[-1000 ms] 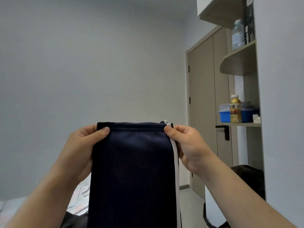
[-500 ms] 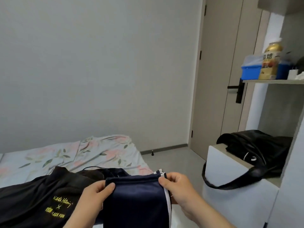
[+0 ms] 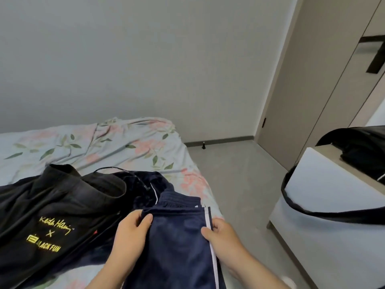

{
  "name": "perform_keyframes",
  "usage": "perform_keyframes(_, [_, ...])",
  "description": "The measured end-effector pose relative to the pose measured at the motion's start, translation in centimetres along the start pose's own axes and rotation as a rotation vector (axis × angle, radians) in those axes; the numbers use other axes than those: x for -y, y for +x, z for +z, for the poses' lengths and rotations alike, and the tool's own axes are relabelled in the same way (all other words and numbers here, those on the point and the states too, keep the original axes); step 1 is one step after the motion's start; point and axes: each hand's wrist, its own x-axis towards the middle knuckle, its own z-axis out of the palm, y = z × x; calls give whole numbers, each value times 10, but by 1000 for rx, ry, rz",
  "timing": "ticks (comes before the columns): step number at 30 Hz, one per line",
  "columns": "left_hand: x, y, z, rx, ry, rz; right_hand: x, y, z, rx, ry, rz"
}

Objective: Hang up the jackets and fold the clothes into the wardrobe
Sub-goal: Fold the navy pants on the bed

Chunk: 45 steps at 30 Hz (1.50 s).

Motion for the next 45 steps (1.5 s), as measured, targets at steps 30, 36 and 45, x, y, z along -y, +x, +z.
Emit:
perform_keyframes(30, [16,-10,34,48,466,359,-33,13,3,93,341,293])
perform_keyframes(36, [72,-144,20,241,525,263,-64,-60,15,265,418,464])
perform_keyframes(45, [71,-152,21,272,307,12,-73,-101,45,338,735,390])
